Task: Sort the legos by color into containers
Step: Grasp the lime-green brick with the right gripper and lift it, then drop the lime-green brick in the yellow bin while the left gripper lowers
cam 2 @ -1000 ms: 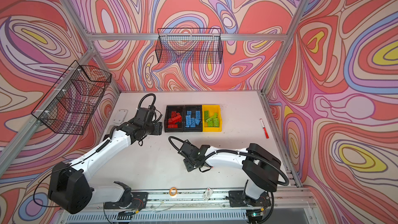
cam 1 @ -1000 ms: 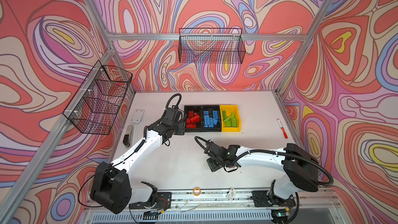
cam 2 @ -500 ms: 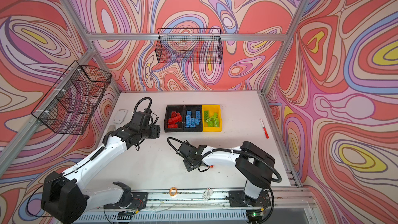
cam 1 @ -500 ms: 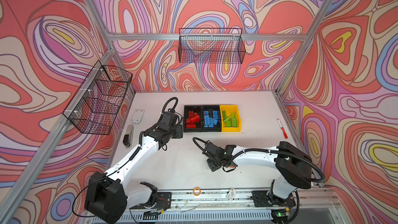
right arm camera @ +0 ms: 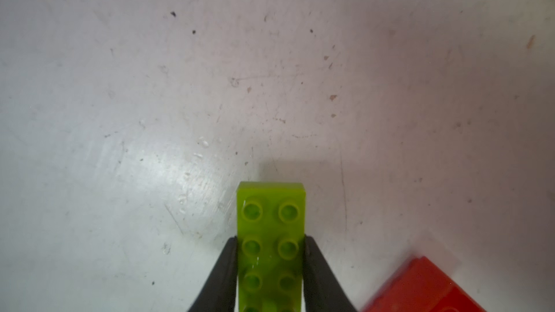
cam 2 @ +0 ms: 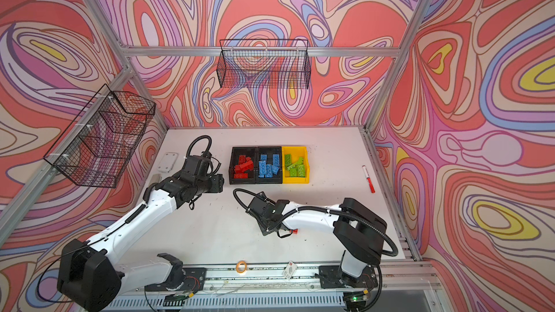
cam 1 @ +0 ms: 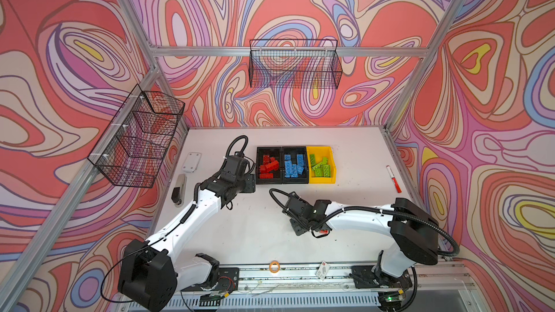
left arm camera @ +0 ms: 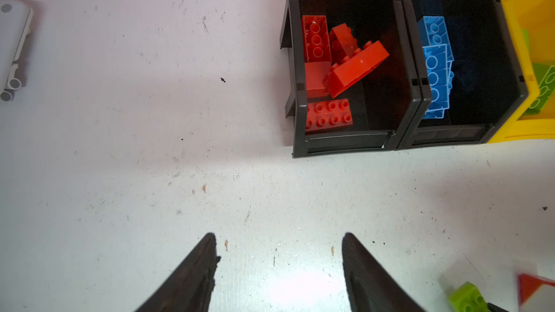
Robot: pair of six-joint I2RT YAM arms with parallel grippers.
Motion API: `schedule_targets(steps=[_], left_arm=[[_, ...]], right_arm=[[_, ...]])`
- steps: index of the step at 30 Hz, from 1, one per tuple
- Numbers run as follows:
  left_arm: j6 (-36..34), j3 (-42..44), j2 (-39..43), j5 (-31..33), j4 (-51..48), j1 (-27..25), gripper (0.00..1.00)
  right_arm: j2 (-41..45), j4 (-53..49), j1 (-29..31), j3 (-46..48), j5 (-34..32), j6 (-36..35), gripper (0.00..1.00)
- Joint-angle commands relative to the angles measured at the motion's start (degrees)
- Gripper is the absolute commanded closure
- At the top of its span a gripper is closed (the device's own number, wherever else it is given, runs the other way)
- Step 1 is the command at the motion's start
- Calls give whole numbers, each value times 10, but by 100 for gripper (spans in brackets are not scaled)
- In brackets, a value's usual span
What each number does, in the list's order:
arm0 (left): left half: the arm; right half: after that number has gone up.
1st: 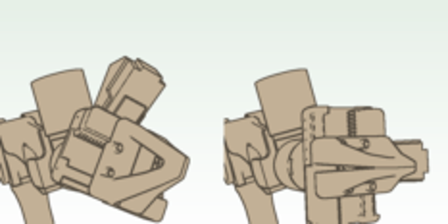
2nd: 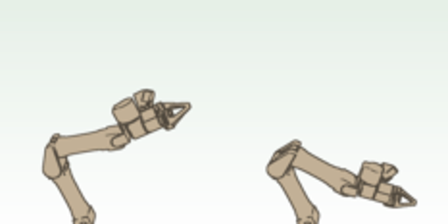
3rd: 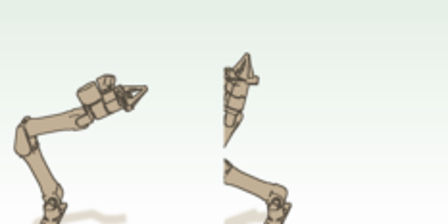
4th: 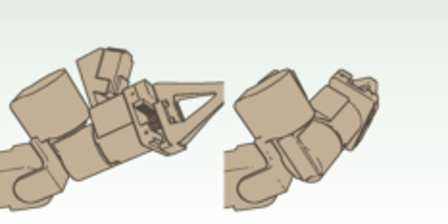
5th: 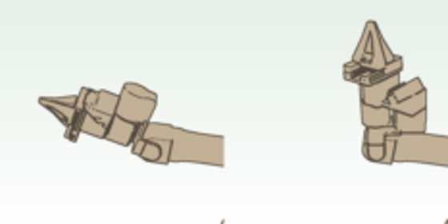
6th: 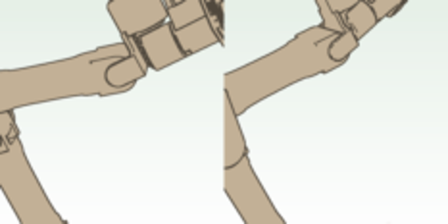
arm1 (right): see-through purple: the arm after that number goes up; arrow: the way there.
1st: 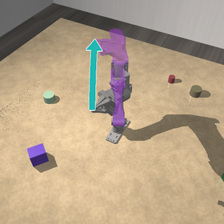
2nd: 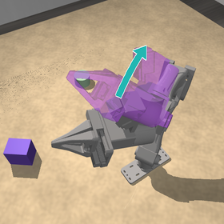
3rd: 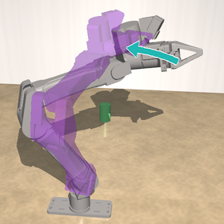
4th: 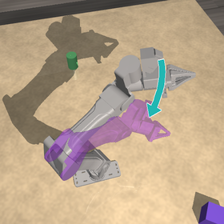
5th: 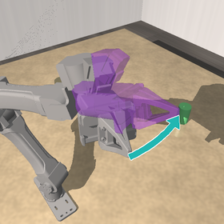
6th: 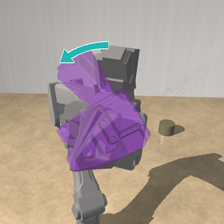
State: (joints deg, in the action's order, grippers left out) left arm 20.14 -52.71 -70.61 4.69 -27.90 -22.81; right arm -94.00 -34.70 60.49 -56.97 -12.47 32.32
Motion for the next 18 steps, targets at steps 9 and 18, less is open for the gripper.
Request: schedule_targets(steps=[9,18], left_arm=[[3,-2,34,-53,-32,4,31],[64,7,64,-34,-37,-79,31]], right_arm=[[81,-18,-194,-79,-16,-44,68],[-34,39,-321,-183,17,-73,65]])
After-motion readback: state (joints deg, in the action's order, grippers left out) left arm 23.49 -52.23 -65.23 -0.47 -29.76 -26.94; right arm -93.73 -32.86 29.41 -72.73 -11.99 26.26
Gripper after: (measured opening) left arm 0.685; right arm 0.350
